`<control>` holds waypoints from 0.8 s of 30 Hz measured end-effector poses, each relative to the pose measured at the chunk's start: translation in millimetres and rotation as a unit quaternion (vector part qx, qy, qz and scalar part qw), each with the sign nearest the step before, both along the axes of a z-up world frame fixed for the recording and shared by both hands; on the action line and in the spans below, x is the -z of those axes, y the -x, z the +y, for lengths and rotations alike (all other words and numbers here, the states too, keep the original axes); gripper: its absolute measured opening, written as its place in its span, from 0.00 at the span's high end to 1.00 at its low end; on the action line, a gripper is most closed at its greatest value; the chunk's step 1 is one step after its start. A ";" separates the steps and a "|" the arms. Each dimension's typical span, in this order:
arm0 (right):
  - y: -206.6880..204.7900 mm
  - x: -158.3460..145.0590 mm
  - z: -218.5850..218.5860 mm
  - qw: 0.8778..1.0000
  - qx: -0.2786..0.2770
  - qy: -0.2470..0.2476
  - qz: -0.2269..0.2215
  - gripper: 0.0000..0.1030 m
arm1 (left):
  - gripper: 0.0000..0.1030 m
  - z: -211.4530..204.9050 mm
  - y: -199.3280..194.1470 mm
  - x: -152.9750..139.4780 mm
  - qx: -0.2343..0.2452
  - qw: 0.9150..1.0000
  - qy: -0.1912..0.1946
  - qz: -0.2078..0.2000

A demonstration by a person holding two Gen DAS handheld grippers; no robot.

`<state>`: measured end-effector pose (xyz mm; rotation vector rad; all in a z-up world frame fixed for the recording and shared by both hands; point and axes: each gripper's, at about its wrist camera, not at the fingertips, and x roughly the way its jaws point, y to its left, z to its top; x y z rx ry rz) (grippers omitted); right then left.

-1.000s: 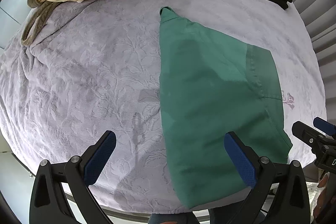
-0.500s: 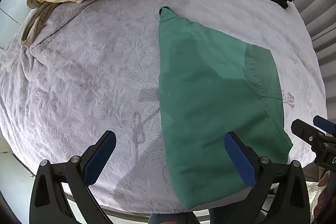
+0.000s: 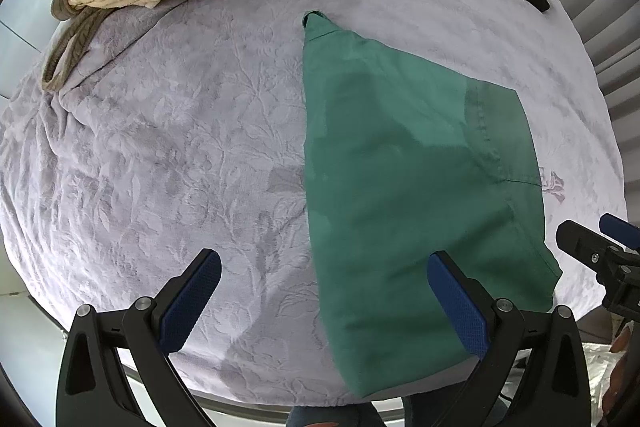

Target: Fold large clothes

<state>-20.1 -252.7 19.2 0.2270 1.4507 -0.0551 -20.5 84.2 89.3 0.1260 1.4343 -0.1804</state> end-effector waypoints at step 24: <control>-1.7 -0.8 0.3 1.000 -0.006 0.005 -0.001 0.00 | 0.00 -2.3 -1.3 -3.3 0.004 1.000 -0.003 -0.001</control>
